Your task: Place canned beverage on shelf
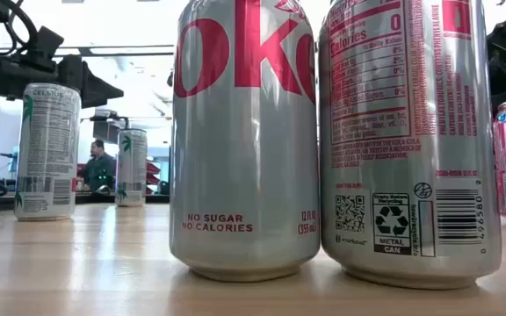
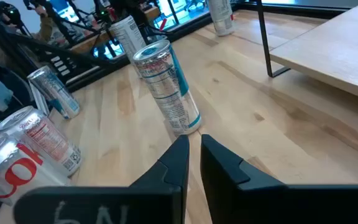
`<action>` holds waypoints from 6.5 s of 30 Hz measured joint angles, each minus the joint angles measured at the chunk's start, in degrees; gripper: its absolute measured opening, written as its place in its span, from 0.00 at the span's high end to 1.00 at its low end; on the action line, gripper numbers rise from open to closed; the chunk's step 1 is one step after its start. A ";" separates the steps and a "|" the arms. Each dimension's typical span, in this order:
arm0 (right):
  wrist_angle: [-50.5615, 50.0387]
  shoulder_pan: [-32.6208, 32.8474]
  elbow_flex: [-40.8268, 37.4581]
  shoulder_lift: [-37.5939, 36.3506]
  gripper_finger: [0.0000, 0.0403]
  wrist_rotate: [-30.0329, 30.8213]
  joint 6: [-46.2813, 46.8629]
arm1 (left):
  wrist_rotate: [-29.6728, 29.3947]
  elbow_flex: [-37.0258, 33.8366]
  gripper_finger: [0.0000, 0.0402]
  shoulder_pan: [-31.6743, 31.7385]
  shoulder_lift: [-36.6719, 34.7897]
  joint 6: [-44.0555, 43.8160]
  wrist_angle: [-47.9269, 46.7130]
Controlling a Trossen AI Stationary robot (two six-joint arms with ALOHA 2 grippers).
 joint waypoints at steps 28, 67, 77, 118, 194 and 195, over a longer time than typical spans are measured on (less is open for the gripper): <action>0.00 0.02 0.01 0.01 0.93 -0.01 0.00 | -0.01 0.00 0.06 0.00 -0.01 0.00 0.00; 0.00 0.00 0.00 0.00 0.93 0.00 0.00 | 0.00 0.00 0.06 0.00 0.00 0.00 0.00; 0.00 0.02 -0.01 0.00 0.93 -0.01 -0.01 | -0.02 0.00 0.06 0.00 0.00 0.00 -0.01; 0.00 0.02 -0.01 -0.01 0.93 -0.01 -0.01 | 9.96 31.96 0.06 -0.04 11.78 1.29 -1.91; 0.00 0.00 0.00 -0.01 0.93 -0.01 0.00 | 44.42 81.53 0.06 46.88 89.22 -59.32 -83.48; 0.00 0.01 0.01 -0.01 0.93 -0.01 0.00 | 44.21 81.13 0.06 47.17 89.47 -59.16 -82.70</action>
